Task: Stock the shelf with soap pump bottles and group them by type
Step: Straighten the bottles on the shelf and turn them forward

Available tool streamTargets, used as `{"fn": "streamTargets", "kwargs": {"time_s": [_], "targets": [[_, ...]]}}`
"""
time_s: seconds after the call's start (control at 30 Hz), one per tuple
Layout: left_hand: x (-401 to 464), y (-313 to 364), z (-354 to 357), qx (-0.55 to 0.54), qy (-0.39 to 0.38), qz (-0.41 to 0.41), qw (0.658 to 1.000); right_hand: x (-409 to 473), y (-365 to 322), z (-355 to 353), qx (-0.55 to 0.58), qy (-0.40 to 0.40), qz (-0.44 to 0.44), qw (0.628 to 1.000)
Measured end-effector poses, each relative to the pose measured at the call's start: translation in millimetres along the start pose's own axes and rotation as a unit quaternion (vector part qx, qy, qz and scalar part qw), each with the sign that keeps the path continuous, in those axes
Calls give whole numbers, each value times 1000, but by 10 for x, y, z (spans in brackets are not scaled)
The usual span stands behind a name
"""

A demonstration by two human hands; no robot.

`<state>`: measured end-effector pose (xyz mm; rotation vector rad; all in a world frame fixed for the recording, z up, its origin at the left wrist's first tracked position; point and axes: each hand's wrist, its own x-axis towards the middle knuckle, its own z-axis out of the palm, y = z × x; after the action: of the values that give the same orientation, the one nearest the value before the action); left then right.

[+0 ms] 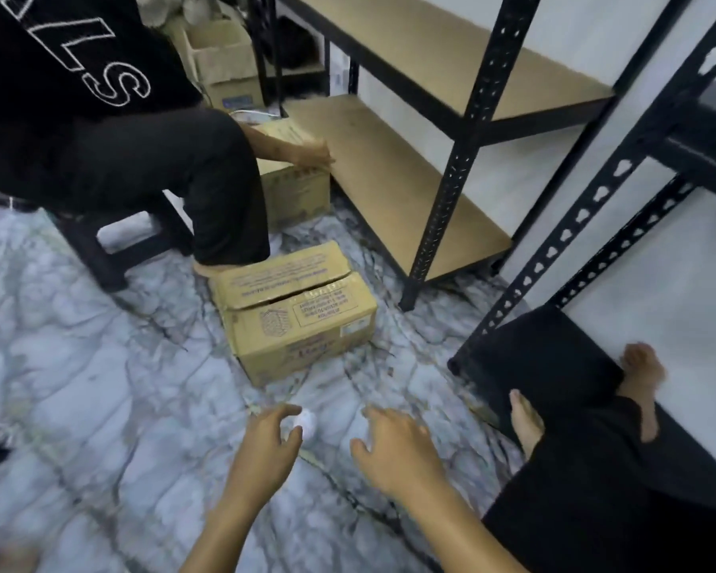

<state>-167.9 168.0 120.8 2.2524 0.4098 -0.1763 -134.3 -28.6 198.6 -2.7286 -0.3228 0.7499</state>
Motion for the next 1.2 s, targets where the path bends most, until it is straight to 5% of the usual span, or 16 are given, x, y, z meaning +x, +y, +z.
{"fn": "streamTargets", "kwargs": {"time_s": [0.23,0.43,0.97,1.2], "targets": [[362,-439,335,-8,-33,-76,997,172,294,454,21,-178,35,983],[762,-603,630,22,-84,-97,991,205,416,547,39,-222,61,972],[961,-488,710,0,-81,-145,986,169,440,457,85,-185,69,977],[808,151,392,-80,-112,-107,985,49,433,284,124,-90,70,986]]}}
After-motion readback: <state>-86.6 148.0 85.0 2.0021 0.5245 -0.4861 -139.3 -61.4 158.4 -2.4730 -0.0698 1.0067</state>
